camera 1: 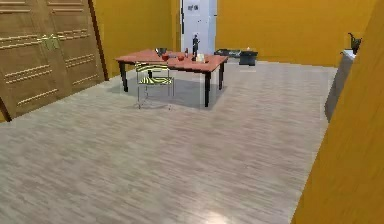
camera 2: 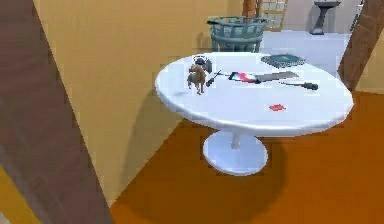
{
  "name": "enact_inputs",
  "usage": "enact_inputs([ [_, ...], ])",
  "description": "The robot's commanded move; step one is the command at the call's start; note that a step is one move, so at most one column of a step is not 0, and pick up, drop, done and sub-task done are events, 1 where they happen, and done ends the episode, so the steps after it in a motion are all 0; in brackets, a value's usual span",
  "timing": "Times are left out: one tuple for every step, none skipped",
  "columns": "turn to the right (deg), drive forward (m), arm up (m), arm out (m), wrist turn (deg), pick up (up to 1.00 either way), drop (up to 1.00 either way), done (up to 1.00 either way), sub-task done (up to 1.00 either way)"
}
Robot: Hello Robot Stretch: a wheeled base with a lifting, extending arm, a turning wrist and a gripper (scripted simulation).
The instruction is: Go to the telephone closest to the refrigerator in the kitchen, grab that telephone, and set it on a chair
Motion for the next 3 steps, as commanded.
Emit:
enact_inputs([
  [0.0, 1.00, 0.00, 0.00, 0.0, 0.00, 0.00, 0.00, 0.00],
  [6.0, 0.00, 0.00, 0.00, 0.0, 0.00, 0.00, 0.00, 0.00],
  [0.0, 0.15, 0.00, 0.00, 0.0, 0.00, 0.00, 0.00, 0.00],
])
